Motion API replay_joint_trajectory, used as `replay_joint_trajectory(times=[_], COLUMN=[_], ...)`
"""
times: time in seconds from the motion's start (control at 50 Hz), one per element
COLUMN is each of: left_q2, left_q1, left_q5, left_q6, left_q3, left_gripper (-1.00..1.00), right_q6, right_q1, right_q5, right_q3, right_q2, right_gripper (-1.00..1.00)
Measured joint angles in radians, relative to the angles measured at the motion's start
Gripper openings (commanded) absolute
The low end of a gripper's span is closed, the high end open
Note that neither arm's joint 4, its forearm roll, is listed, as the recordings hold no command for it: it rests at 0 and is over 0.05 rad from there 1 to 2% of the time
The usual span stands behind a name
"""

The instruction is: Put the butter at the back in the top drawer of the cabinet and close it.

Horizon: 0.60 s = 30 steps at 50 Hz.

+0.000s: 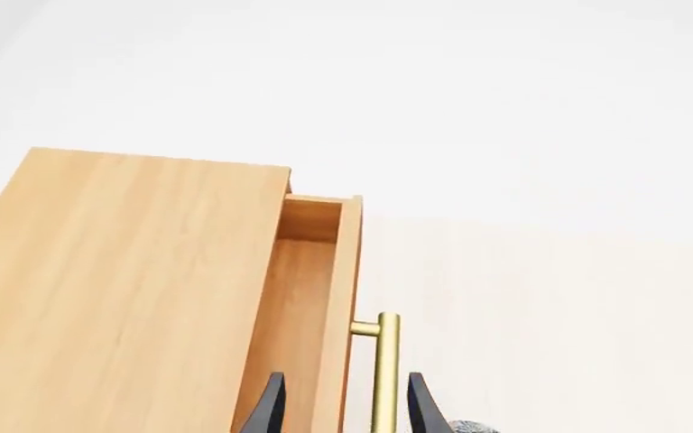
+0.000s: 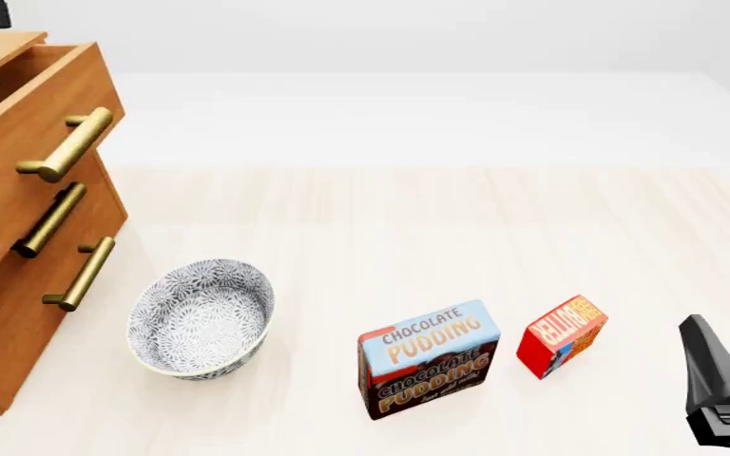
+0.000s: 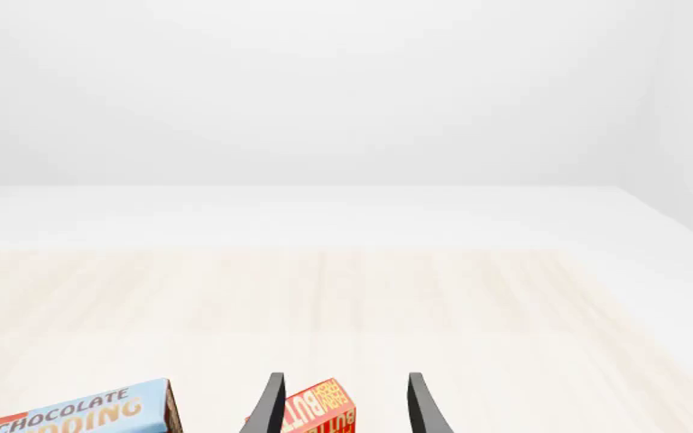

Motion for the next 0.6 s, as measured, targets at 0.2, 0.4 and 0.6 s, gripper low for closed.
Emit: replay_joint_trajectory(times=[0.2,0.4,0.6], left_q2=[0.018,0.037,0.057], left_q1=[0.001,-0.006,-0.013], left_q5=[-0.012,-0.035,-0.065], left_q6=[-0.009,-0.024,-0.039], left_q3=[0.021,0.049,0.082], left_gripper=[1.00,1.00,1.00], right_q6=[0.000,0.000,0.000], right_q1=[0.000,0.000,0.000], right_q5=[0.000,0.000,0.000], right_q3=[0.000,0.000,0.000], right_q2=[0.000,0.000,0.000], right_gripper=[1.00,1.00,1.00])
